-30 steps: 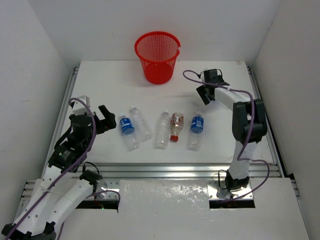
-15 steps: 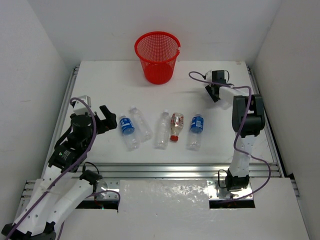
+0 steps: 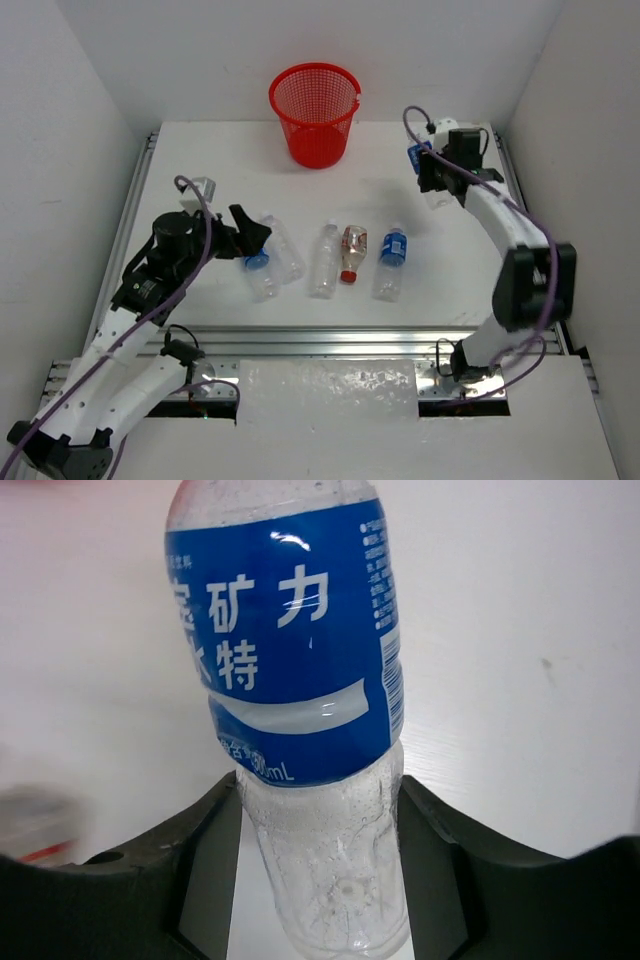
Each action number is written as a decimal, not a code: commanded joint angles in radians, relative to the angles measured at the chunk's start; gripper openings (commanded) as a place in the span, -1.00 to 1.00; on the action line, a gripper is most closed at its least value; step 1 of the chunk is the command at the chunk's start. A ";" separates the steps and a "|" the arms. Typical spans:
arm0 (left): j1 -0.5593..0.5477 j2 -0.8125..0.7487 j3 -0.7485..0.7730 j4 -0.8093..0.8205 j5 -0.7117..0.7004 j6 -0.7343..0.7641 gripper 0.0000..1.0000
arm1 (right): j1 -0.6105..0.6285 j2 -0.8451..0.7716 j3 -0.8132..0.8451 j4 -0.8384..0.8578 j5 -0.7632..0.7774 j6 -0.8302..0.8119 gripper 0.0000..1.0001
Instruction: Put the plastic bottles in the bin
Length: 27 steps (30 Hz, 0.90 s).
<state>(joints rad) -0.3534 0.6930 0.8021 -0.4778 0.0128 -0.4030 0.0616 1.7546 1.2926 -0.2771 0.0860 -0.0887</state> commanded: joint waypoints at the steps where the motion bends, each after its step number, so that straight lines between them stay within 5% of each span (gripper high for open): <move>1: 0.004 0.042 0.028 0.296 0.410 -0.090 0.99 | 0.021 -0.315 -0.099 0.082 -0.382 0.300 -0.75; 4: -0.009 0.129 0.020 0.631 0.613 -0.202 0.99 | 0.093 -0.453 -0.229 0.244 -0.724 0.468 -0.70; 7: -0.060 0.232 0.092 0.705 0.682 -0.214 0.99 | 0.182 -0.526 -0.323 0.428 -1.007 0.639 -0.70; 13: -0.107 0.353 0.267 0.630 0.607 -0.158 0.99 | 0.354 -0.625 -0.363 0.454 -1.054 0.669 -0.70; 22: -0.206 0.450 0.284 0.567 0.604 -0.111 0.88 | 0.385 -0.646 -0.337 0.423 -1.054 0.662 -0.70; 25: -0.220 0.471 0.305 0.581 0.630 -0.109 0.23 | 0.386 -0.636 -0.329 0.429 -1.046 0.664 -0.69; 26: -0.220 0.483 0.316 0.584 0.639 -0.111 -0.38 | 0.385 -0.635 -0.328 0.434 -1.045 0.662 -0.67; 27: -0.222 0.490 0.331 0.582 0.645 -0.111 -0.65 | 0.386 -0.638 -0.329 0.431 -1.031 0.661 -0.49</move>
<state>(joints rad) -0.5648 1.1728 1.0760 0.0765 0.6262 -0.5343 0.4377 1.1290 0.9188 0.0731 -0.9295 0.5705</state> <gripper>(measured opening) 0.429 0.555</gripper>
